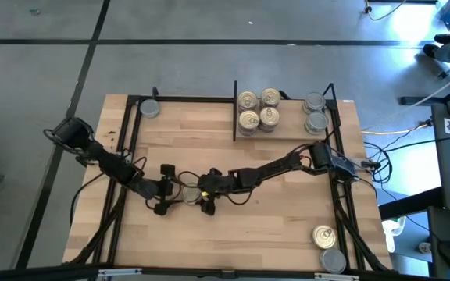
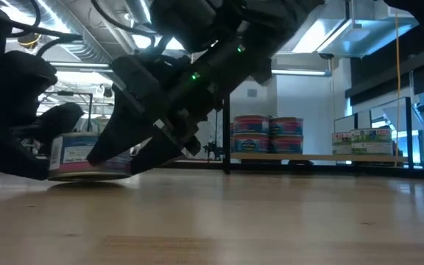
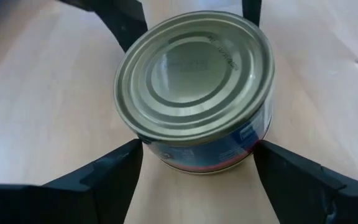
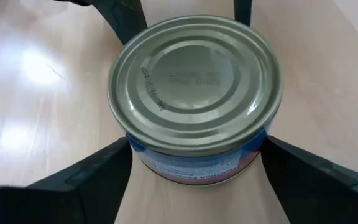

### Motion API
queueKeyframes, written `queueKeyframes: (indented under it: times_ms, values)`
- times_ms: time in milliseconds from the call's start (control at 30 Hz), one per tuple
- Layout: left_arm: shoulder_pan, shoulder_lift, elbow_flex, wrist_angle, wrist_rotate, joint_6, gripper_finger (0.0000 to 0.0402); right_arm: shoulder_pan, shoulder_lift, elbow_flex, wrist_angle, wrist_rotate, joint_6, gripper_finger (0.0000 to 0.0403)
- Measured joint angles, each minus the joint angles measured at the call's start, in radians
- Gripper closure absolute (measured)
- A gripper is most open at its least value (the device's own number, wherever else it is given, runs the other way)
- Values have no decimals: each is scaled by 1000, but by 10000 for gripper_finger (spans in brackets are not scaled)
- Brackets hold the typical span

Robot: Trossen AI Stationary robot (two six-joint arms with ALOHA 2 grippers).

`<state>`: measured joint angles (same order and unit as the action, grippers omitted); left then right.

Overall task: Stack canned seafood by type on shelf
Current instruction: Put the blue tuna can on the shelf

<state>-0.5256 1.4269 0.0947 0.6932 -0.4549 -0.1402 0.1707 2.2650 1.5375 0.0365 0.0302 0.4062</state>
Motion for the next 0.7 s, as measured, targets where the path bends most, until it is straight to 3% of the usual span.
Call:
queueKeyframes:
  times_ms: [300, 700]
  values:
    - [2, 0, 1, -3, -68, 249, 98, -31, 0, 81, -172, -45, 68, 61]
    - [2, 0, 2, -1, -128, 322, 98, -59, -2, 88, -201, -73, 129, 61]
